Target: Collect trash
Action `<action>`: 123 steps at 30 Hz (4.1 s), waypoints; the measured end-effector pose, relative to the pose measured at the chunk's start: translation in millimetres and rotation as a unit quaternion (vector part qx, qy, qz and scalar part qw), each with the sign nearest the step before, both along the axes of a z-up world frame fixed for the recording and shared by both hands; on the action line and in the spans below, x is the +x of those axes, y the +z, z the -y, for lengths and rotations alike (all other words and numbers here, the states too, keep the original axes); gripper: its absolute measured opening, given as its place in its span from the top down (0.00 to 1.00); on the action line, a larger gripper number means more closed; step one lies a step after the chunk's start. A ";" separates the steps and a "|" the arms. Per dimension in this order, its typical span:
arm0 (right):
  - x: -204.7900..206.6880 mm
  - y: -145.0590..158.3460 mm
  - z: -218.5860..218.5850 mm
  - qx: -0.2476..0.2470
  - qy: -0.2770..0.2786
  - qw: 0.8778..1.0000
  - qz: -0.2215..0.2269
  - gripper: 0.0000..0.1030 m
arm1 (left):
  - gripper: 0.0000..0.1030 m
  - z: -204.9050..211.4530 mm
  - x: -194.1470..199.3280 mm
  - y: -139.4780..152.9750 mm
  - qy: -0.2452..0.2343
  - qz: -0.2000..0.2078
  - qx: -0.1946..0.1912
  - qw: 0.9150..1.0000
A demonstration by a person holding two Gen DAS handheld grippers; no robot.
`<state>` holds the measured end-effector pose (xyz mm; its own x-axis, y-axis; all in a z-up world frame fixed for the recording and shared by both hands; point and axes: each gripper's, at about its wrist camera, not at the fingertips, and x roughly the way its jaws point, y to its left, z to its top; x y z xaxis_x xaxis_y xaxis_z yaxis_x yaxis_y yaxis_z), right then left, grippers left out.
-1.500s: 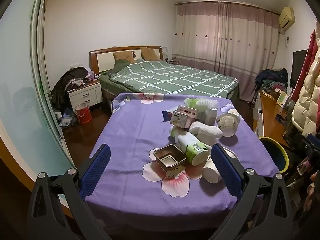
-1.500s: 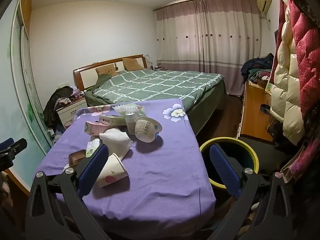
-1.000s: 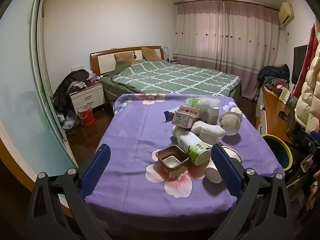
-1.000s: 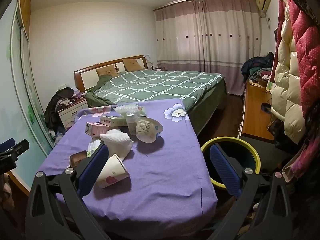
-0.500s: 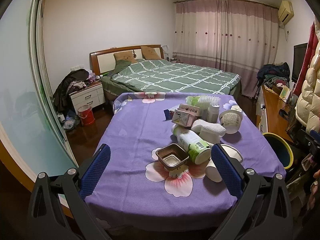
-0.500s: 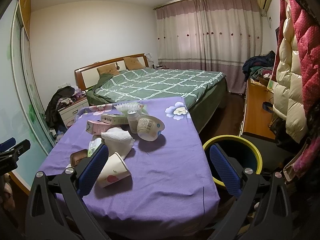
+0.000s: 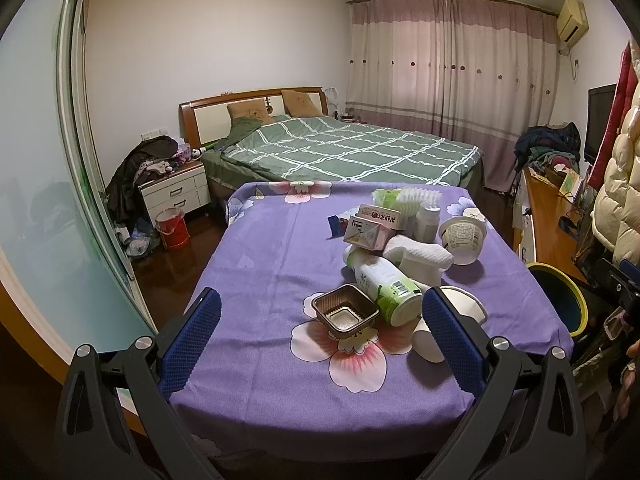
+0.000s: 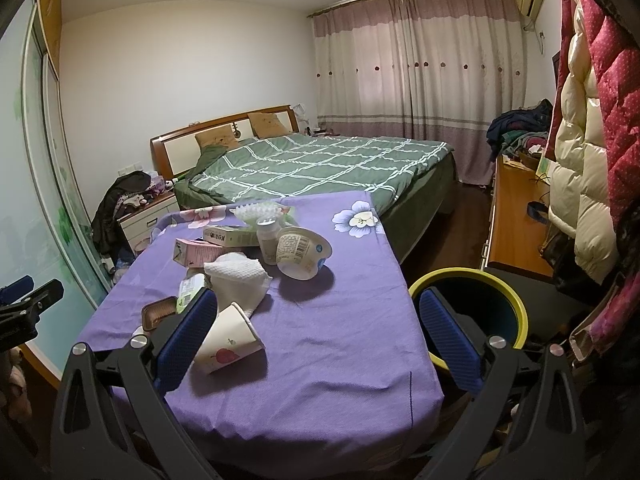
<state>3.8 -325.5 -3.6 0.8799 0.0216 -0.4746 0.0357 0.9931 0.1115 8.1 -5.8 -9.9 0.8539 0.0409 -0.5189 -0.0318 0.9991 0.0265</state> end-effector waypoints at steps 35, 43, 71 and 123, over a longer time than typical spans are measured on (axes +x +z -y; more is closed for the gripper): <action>6.3 -6.7 4.7 0.001 -0.004 1.000 -0.010 0.06 | 0.04 3.7 5.4 -6.9 -0.005 -0.012 -0.004 1.000; 7.0 -8.2 4.5 0.001 -0.003 1.000 -0.013 0.06 | 0.04 3.3 5.2 -7.6 -0.004 -0.013 -0.005 1.000; 107.6 -24.3 -16.7 -0.011 0.030 0.998 -0.057 0.06 | 0.04 -24.9 93.8 -13.6 0.036 -0.023 -0.006 0.999; 408.8 -53.8 -75.6 0.027 0.090 0.964 -0.251 0.99 | 0.04 -39.1 345.8 -30.9 0.020 -0.031 0.003 0.999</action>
<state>412.6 -249.9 -57.4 0.5201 0.1888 -0.8330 -0.0737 0.9815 0.1765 353.9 33.3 -40.8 0.8179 0.0781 -0.5701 -0.0698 0.9969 0.0365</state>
